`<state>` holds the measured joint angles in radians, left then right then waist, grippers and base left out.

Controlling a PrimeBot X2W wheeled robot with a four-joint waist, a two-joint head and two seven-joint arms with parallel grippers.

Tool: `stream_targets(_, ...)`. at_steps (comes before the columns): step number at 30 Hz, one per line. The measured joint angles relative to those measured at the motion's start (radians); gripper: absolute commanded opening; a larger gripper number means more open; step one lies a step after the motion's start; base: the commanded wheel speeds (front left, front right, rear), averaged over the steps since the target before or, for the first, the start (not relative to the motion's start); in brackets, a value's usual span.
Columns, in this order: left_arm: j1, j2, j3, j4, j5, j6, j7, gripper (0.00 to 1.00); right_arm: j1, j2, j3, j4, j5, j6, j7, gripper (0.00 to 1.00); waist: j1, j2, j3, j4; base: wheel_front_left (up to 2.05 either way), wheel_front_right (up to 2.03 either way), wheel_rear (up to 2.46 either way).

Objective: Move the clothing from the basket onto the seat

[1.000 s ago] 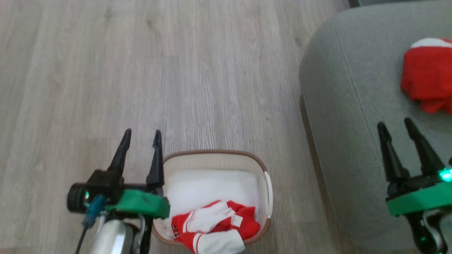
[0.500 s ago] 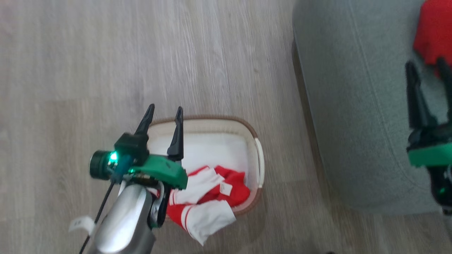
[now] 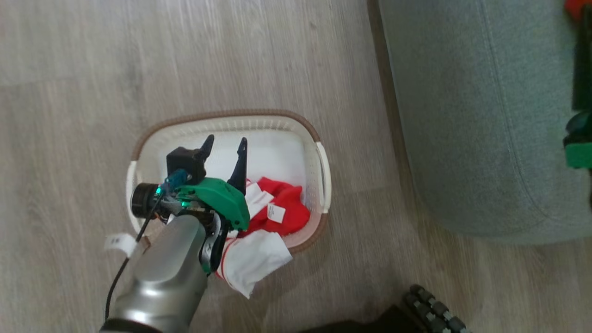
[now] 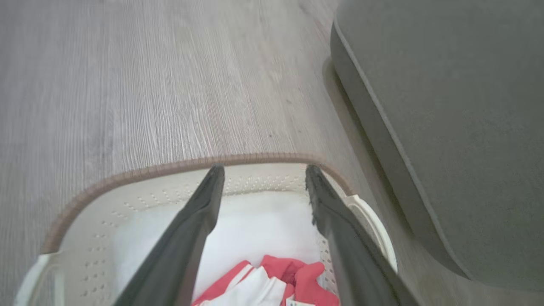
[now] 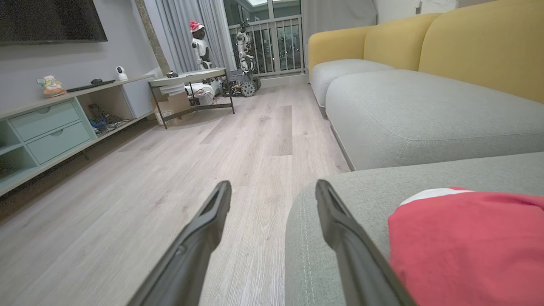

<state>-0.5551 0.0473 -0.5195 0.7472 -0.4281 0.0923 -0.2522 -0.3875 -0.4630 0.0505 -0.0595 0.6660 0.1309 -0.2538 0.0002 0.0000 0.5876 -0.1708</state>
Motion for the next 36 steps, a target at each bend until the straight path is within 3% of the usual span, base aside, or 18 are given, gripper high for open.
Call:
stream_targets(13,-0.166,0.0,-0.166,0.3,-0.211,-0.004,0.019,1.0,-0.095,-0.027,-0.03,-0.025,0.012,0.0,-0.002,1.0,0.0,0.0,0.135,-0.035,0.0,0.0,0.0)
stream_targets(26,-0.257,0.0,-0.308,0.443,-0.376,0.004,0.245,1.0,-0.145,-0.052,-0.072,-0.08,0.008,0.0,-0.002,1.0,-0.0001,0.0,0.267,-0.073,0.0,0.0,0.0)
stream_targets(36,-0.311,0.001,-0.373,0.496,-0.406,0.041,0.343,1.0,-0.176,-0.048,-0.075,-0.102,0.005,0.0,-0.002,1.0,0.0,0.0,0.341,-0.113,0.0,0.0,0.0)
